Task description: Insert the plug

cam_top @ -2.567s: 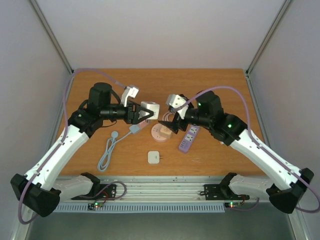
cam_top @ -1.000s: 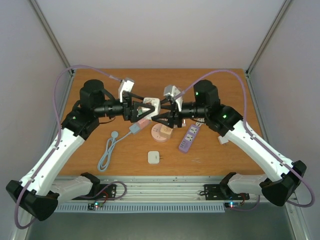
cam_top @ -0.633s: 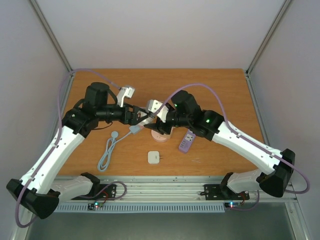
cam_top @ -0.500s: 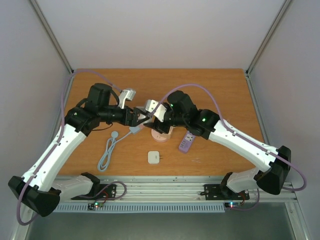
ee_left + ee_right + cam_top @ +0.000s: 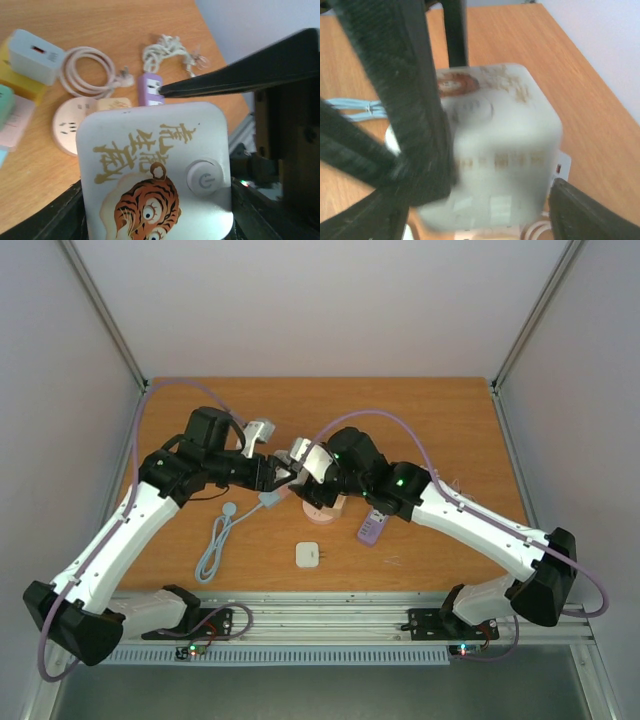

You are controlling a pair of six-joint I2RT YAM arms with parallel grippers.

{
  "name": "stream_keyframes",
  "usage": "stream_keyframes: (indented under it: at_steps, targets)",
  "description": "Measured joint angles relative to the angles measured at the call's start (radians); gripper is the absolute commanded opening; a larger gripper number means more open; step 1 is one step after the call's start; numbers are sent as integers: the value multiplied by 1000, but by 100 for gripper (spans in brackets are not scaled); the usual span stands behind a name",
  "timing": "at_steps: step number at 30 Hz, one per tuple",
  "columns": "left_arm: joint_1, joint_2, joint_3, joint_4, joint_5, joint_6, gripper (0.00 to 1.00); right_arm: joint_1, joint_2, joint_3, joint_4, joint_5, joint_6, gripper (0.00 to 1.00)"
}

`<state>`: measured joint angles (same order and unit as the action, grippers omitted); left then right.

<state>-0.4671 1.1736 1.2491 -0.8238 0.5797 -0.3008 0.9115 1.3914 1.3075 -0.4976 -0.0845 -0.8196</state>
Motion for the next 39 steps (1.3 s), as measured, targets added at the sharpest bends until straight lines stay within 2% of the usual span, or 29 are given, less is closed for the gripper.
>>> stream_keyframes:
  at_steps: [2, 5, 8, 11, 16, 21, 27, 33, 39]
  targets:
    - [-2, 0, -3, 5, -34, -6, 37, 4, -18, -32, 31, 33, 32, 85]
    - [0, 0, -28, 11, -125, -6, 37, 6, -70, -102, 60, 105, 101, 86]
    - [1, -5, -76, 16, -216, -3, 37, 3, -107, -143, 51, 200, 227, 82]
    - [1, -10, -141, 21, -276, -1, 37, -24, -104, -139, -6, 278, 428, 80]
    - [0, -10, -218, 40, -291, -5, 37, -73, -28, -141, -96, 345, 727, 85]
    - [-10, -26, -251, 64, -294, -10, 37, -74, 119, -138, -127, 359, 911, 89]
    - [-22, -38, -260, 82, -294, -21, 37, -74, 236, -130, -143, 382, 1044, 90]
    - [-29, -38, -263, 86, -295, -32, 37, -79, 288, -98, -143, 364, 1115, 86]
    - [-58, -31, -263, 95, -301, -32, 37, -87, 327, -98, -138, 333, 1160, 71]
